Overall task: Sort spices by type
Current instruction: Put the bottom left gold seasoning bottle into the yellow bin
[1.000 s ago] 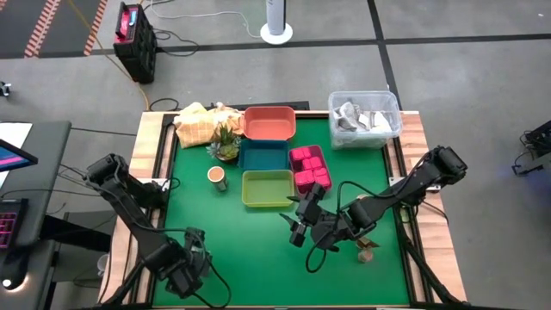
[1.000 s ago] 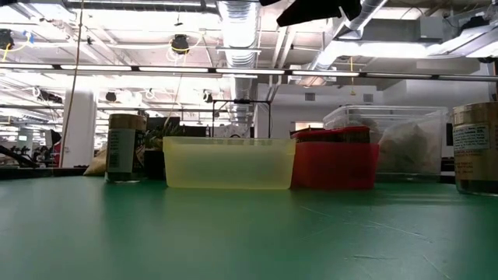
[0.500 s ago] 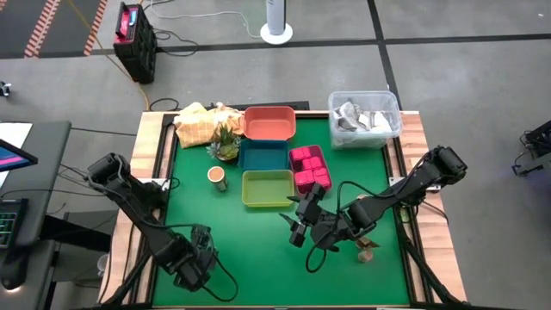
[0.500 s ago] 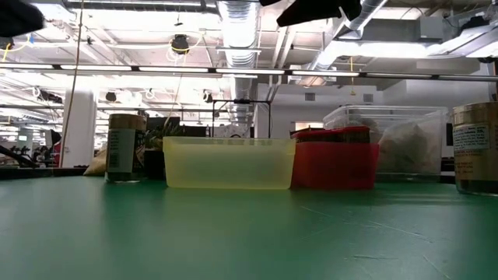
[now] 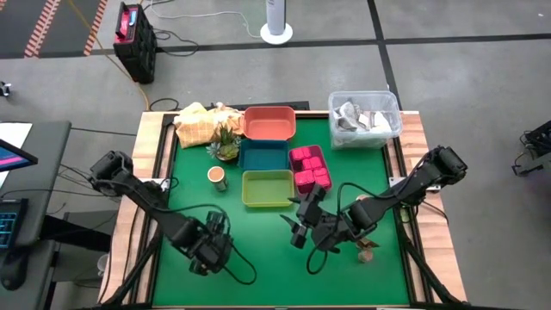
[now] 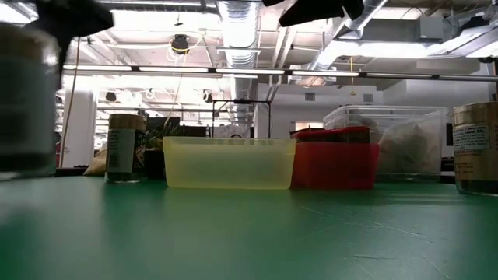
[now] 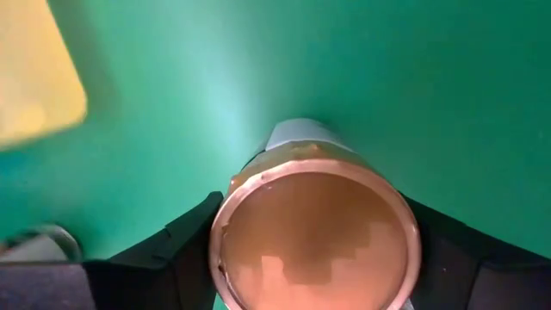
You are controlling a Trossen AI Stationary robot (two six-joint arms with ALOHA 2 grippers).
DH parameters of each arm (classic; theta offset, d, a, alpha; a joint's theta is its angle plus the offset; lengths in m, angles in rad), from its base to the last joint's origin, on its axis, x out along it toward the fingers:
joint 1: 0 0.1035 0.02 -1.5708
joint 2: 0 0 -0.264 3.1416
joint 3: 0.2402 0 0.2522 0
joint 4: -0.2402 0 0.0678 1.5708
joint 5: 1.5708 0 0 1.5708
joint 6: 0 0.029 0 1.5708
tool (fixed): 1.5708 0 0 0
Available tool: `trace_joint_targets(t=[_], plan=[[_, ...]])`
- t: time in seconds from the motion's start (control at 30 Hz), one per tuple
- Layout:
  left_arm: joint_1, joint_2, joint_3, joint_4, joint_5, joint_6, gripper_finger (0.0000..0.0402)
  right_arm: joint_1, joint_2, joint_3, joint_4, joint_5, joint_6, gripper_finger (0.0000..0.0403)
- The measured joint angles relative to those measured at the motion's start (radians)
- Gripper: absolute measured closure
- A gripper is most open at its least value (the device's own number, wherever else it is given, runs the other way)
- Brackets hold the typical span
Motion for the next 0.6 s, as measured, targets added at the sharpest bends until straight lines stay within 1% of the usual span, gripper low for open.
trace_joint_targets(t=[0.13,0.27,0.33,0.4,0.6], plan=[[0.073,0.0,0.066,-0.021,0.002,0.084,0.0134,0.009,-0.003,0.0,-0.056,-0.001,0.031,0.0124],[0.158,0.0,0.13,-0.024,0.001,0.178,0.0134,0.02,-0.003,0.0,-0.175,0.0,0.101,0.0124],[0.207,0.0,0.153,-0.026,-0.001,0.226,0.0134,0.022,-0.003,-0.007,-0.219,0.029,0.14,0.0124],[0.254,0.0,0.175,-0.026,-0.006,0.272,0.0134,0.025,-0.009,-0.034,-0.221,0.053,0.151,0.0124],[0.392,0.0,0.241,0.001,0.0,0.401,0.0134,0.033,-0.094,-0.123,-0.17,0.065,0.153,0.0124]])
